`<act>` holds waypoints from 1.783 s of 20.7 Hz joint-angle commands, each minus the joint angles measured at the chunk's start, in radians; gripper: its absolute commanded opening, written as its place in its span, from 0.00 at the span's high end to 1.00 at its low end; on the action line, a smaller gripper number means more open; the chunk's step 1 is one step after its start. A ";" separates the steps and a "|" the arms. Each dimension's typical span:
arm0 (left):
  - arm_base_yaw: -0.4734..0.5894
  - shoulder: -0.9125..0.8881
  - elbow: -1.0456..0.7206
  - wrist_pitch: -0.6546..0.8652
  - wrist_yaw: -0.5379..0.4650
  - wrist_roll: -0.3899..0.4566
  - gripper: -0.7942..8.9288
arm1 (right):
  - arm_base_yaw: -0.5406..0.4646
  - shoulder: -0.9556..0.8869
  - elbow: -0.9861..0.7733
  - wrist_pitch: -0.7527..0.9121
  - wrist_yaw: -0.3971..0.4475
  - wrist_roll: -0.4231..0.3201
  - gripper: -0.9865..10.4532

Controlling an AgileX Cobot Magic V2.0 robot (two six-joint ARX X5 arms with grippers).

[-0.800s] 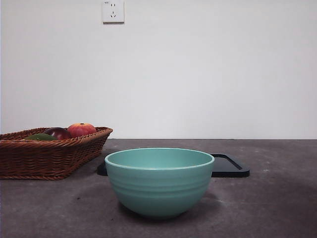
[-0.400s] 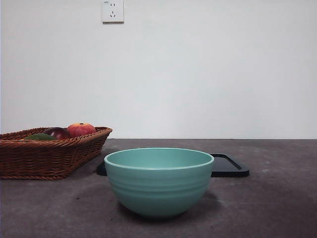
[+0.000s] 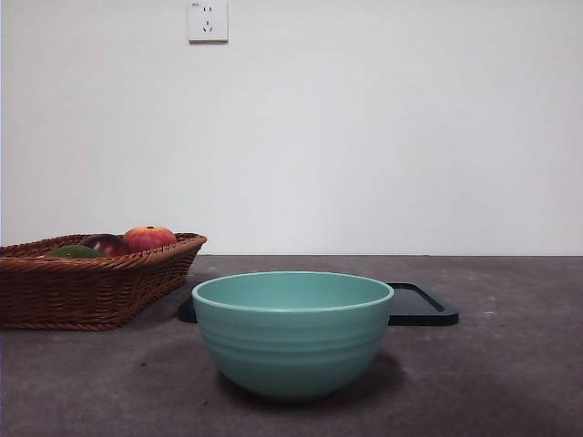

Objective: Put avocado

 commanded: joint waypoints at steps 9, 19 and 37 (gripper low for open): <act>-0.144 0.146 0.304 -0.191 0.201 0.116 0.90 | 0.027 0.264 0.193 -0.179 -0.280 -0.185 0.90; -0.156 0.167 0.323 -0.235 0.479 0.114 0.90 | 0.114 0.333 0.314 -0.379 -0.243 -0.415 0.90; -0.156 0.154 0.323 -0.237 0.478 0.114 0.31 | 0.125 0.332 0.332 -0.481 -0.142 -0.507 0.46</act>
